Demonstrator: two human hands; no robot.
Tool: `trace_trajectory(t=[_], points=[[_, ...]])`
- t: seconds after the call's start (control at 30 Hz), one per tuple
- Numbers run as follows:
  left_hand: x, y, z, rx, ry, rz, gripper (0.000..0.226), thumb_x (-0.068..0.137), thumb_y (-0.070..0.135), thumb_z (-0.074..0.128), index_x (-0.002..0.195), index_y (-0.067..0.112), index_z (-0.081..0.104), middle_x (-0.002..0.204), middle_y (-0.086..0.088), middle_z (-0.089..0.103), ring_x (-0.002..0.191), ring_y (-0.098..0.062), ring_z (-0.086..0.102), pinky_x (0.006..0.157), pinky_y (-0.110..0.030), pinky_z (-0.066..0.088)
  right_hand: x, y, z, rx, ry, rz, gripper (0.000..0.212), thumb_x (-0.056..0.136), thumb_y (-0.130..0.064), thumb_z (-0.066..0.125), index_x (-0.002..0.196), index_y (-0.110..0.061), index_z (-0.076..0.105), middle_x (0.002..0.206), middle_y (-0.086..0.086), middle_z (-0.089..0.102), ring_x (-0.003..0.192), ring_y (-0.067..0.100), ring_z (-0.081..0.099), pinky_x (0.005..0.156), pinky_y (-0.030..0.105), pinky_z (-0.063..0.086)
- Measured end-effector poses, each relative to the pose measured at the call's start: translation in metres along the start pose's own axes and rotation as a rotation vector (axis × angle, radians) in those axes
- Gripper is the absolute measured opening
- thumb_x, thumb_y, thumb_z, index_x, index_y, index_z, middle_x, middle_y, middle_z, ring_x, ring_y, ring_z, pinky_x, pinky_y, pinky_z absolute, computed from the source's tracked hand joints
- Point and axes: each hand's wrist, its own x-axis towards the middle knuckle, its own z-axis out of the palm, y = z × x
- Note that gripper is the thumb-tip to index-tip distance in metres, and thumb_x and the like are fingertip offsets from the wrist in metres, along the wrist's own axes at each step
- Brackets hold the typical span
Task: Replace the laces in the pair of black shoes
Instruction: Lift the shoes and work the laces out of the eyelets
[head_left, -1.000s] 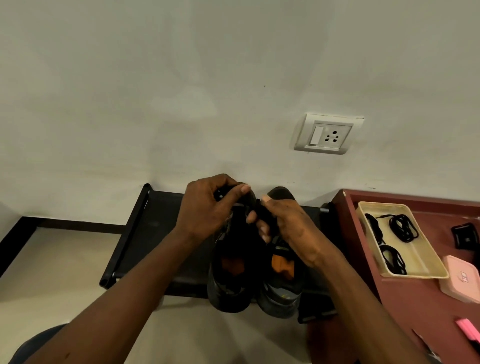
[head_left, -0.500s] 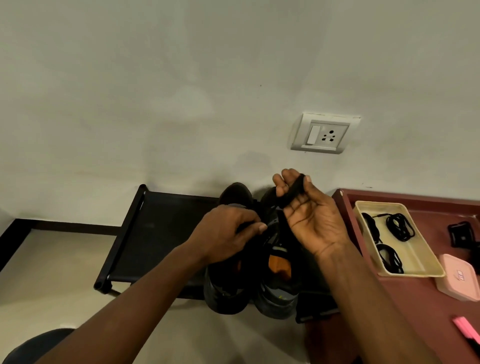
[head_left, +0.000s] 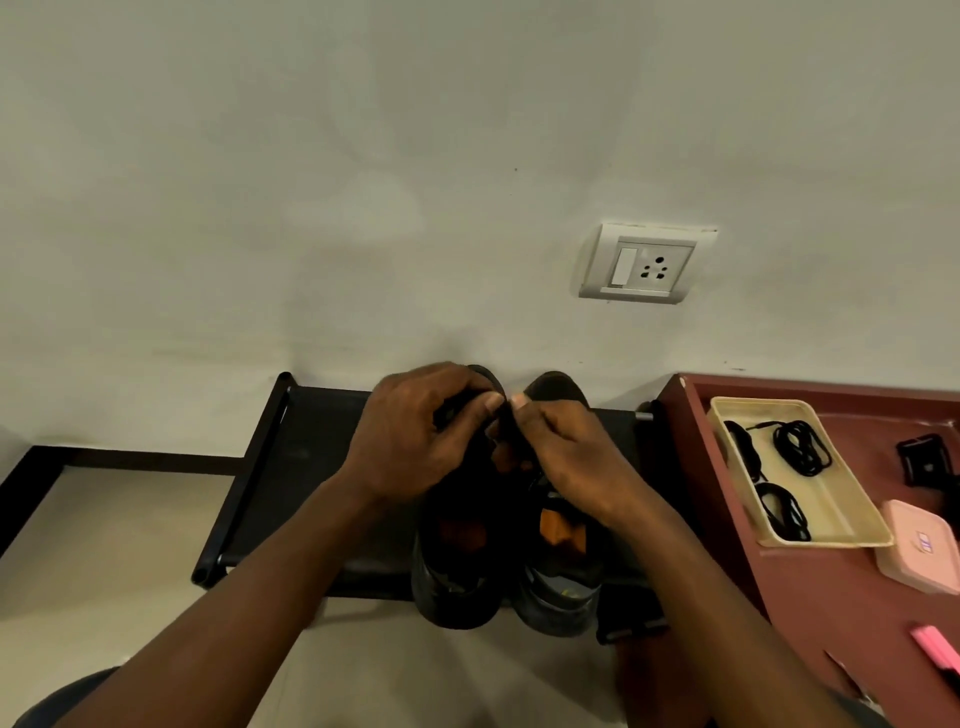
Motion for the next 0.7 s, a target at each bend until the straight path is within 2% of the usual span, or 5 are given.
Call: trace_trajectory(t=[0.07, 0.3, 0.43, 0.57, 0.7], points=[[0.001, -0.008, -0.004, 0.0, 0.043, -0.043, 0.01, 0.097, 0.027, 0.071, 0.095, 0.018, 0.076, 0.082, 0.014, 0.07, 0.07, -0.003, 0.063, 0.064, -0.016, 0.045, -0.001, -0.005, 0.004, 0.162, -0.105, 0.013, 0.054, 0.109, -0.05, 0.041, 0.092, -0.012, 0.076, 0.073, 0.005, 0.073, 0.071, 0.02, 0.073, 0.07, 0.026, 0.056], [0.002, -0.03, -0.004, -0.083, -0.055, -0.277, 0.017, 0.097, 0.04, 0.068, 0.093, 0.029, 0.08, 0.08, 0.016, 0.075, 0.075, -0.009, 0.071, 0.068, -0.041, 0.057, -0.002, -0.016, -0.007, 0.497, -0.049, 0.128, 0.052, 0.109, -0.043, 0.046, 0.071, -0.017, 0.071, 0.058, 0.003, 0.05, 0.054, 0.018, 0.053, 0.06, 0.025, 0.049], [0.0, -0.035, 0.0, -0.075, -0.138, -0.31, 0.013, 0.099, 0.034, 0.068, 0.098, 0.03, 0.081, 0.091, 0.02, 0.077, 0.088, 0.0, 0.071, 0.079, -0.036, 0.059, 0.001, -0.018, -0.016, 0.699, 0.122, 0.195, 0.051, 0.109, -0.04, 0.046, 0.073, -0.014, 0.071, 0.059, 0.002, 0.049, 0.054, 0.016, 0.052, 0.055, 0.024, 0.048], [0.0, -0.04, -0.001, -0.134, -0.162, -0.371, 0.016, 0.101, 0.032, 0.065, 0.102, 0.028, 0.081, 0.094, 0.019, 0.077, 0.094, -0.002, 0.072, 0.085, -0.035, 0.058, 0.003, -0.014, -0.029, 1.092, 0.235, 0.219, 0.046, 0.109, -0.036, 0.045, 0.077, -0.013, 0.068, 0.061, -0.001, 0.05, 0.057, 0.014, 0.052, 0.054, 0.023, 0.049], [-0.002, -0.037, 0.0, -0.149, -0.224, -0.347, 0.016, 0.102, 0.03, 0.065, 0.103, 0.029, 0.08, 0.09, 0.022, 0.076, 0.088, 0.0, 0.072, 0.078, -0.023, 0.054, 0.005, -0.007, -0.041, 1.357, 0.324, 0.131, 0.039, 0.109, -0.028, 0.042, 0.105, -0.002, 0.071, 0.082, 0.007, 0.072, 0.08, 0.021, 0.073, 0.068, 0.026, 0.06]])
